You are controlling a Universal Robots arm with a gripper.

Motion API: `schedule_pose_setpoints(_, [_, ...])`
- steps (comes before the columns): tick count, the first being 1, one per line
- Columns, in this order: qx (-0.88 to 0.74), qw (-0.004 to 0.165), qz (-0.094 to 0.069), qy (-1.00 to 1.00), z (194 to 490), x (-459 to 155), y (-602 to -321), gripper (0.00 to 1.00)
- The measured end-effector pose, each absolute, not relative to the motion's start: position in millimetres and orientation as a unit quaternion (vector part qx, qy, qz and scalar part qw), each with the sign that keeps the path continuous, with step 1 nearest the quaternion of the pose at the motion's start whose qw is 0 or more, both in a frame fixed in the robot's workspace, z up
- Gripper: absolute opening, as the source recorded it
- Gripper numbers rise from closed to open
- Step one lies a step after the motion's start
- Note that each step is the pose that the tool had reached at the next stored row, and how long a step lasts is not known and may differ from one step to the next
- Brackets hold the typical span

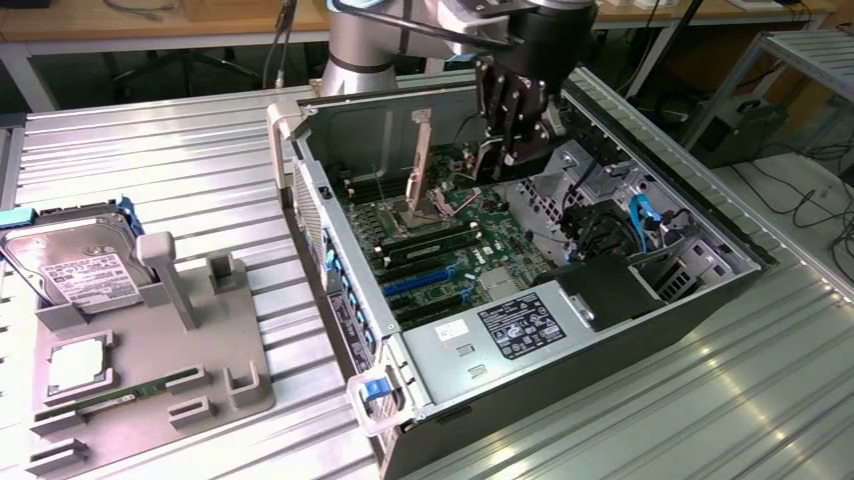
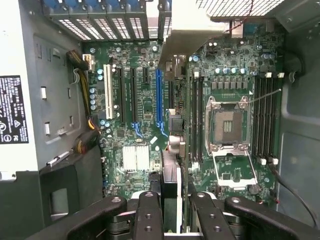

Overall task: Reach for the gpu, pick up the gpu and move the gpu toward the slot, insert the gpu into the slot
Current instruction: 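Insert the gpu into the slot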

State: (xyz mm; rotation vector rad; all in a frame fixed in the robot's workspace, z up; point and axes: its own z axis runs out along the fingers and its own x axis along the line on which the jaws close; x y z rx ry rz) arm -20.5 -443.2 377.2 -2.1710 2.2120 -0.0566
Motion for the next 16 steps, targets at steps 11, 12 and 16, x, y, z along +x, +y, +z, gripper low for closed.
schedule_pose_setpoints(11, [-0.7,0.021,-0.018,0.713,355.1,-37.9,-444.4,0.27])
schedule_pose_setpoints(12, [-0.7,0.021,-0.018,0.713,353.3,-37.9,-444.6,0.27])
schedule_pose_setpoints(16, [-0.7,0.02,-0.017,0.714,341.4,-39.5,-444.7,0.27])
